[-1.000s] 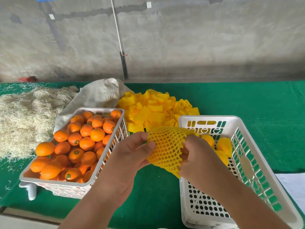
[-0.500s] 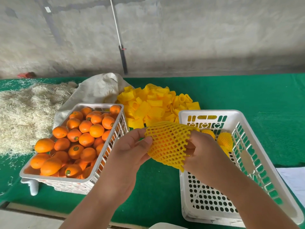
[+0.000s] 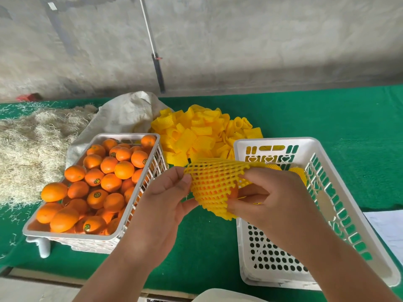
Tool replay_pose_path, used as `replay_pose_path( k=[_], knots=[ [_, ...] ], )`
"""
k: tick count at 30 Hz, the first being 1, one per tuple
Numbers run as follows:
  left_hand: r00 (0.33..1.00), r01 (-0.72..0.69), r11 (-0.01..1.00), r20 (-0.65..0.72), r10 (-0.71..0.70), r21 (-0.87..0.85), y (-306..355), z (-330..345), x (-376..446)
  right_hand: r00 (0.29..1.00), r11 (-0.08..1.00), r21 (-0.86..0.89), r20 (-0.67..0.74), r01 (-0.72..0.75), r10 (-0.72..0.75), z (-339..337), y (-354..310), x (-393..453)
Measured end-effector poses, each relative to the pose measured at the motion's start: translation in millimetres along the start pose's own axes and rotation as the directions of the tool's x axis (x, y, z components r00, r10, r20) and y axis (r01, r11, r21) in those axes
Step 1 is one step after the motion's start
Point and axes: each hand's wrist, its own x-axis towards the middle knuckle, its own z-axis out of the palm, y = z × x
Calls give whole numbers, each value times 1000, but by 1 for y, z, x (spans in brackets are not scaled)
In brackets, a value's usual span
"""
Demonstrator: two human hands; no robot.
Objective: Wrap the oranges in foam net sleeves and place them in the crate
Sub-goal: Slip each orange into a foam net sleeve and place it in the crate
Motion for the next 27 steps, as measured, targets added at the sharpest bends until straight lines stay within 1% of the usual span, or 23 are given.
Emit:
replay_pose_path(
  k=[2,4,5,7,9,11,14,17,19,20,21,22,23,25,26,27],
  knots=[
    [1000,-7,999,10,8,-44,0,1,1,997,993,-115,-79,-3,-6,2,-4,-3],
    [1000,-16,998,7,17,-64,1,2,2,988,972,-233,-139,26,-59,2,-5,-4],
    [1000,-18,998,1,19,-68,1,2,1,985,964,-261,-151,47,-89,1,-5,-4],
    [1000,-17,997,-16,16,-74,0,2,1,980,965,-248,-154,86,-127,-1,-5,-3],
    [999,-11,996,-50,7,-85,1,1,1,976,973,-195,-156,123,-155,0,1,-3],
    [996,-12,996,-85,4,-85,1,1,1,979,980,-162,-147,116,-140,3,6,-5],
    [994,-21,1000,-103,20,-12,1,3,0,989,989,-130,-120,72,-88,8,15,-6],
    [996,-12,996,-82,19,86,-2,4,-3,988,1000,-9,-155,-28,26,13,25,-8],
    [1000,-4,990,-24,7,139,-3,3,-6,971,985,124,-191,-120,142,16,33,-10],
    [1000,-3,986,11,1,165,-4,3,-8,963,969,191,-187,-157,193,17,36,-11],
    [999,-5,980,40,-3,197,-4,2,-9,962,948,257,-149,-187,230,18,40,-11],
    [998,-12,973,63,-2,229,-3,2,-10,964,917,338,-78,-213,253,17,42,-12],
    [997,-24,965,83,2,262,-2,3,-11,964,866,437,8,-243,266,17,45,-13],
    [992,-54,932,124,10,359,-1,5,-12,944,728,603,173,-326,280,18,50,-15],
    [990,-68,905,139,10,419,-1,6,-12,935,683,639,225,-353,274,17,52,-16],
    [989,-80,877,145,12,474,-1,8,-12,932,674,644,238,-362,273,18,53,-17]
  ],
)
